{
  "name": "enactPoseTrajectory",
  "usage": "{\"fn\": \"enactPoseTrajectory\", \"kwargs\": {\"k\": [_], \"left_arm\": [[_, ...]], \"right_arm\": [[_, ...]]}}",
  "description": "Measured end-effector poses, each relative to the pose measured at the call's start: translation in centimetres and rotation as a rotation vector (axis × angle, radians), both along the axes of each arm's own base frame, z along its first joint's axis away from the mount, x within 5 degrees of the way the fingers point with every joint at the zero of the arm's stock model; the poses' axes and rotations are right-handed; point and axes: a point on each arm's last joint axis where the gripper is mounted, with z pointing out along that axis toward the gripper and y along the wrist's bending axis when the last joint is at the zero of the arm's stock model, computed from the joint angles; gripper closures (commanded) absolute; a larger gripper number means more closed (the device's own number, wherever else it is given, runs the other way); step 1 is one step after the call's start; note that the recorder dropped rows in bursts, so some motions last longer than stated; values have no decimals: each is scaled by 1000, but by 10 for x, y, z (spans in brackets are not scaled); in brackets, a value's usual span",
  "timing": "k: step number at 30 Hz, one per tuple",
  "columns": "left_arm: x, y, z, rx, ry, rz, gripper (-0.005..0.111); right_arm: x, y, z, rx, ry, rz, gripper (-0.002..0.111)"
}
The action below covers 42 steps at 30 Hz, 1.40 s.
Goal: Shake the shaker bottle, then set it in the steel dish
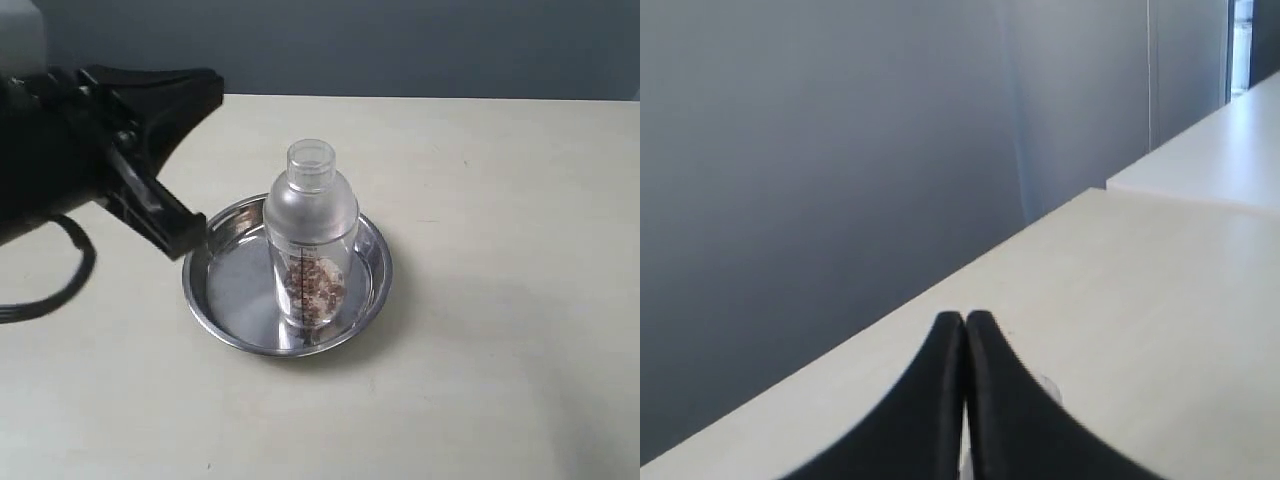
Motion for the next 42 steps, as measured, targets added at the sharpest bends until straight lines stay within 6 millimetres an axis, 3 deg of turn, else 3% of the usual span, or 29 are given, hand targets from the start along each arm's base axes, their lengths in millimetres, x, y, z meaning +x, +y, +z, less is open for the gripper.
{"fn": "enactPoseTrajectory", "kwargs": {"k": [8, 16, 21, 25, 30, 35, 42], "left_arm": [[-31, 27, 30, -205, -13, 28, 106], [-40, 45, 31, -136, -64, 94, 106], [-46, 62, -4, -164, -6, 183, 106], [-58, 79, -41, -209, 58, 264, 106], [-75, 95, -71, -241, 77, 354, 106], [-88, 104, -96, -262, 114, 419, 106], [-99, 105, -105, -254, 149, 423, 106]], "right_arm": [[0, 0, 0, 0, 0, 0, 109], [0, 0, 0, 0, 0, 0, 109], [0, 0, 0, 0, 0, 0, 109], [0, 0, 0, 0, 0, 0, 109], [0, 0, 0, 0, 0, 0, 109], [0, 0, 0, 0, 0, 0, 109], [0, 0, 0, 0, 0, 0, 109]]}}
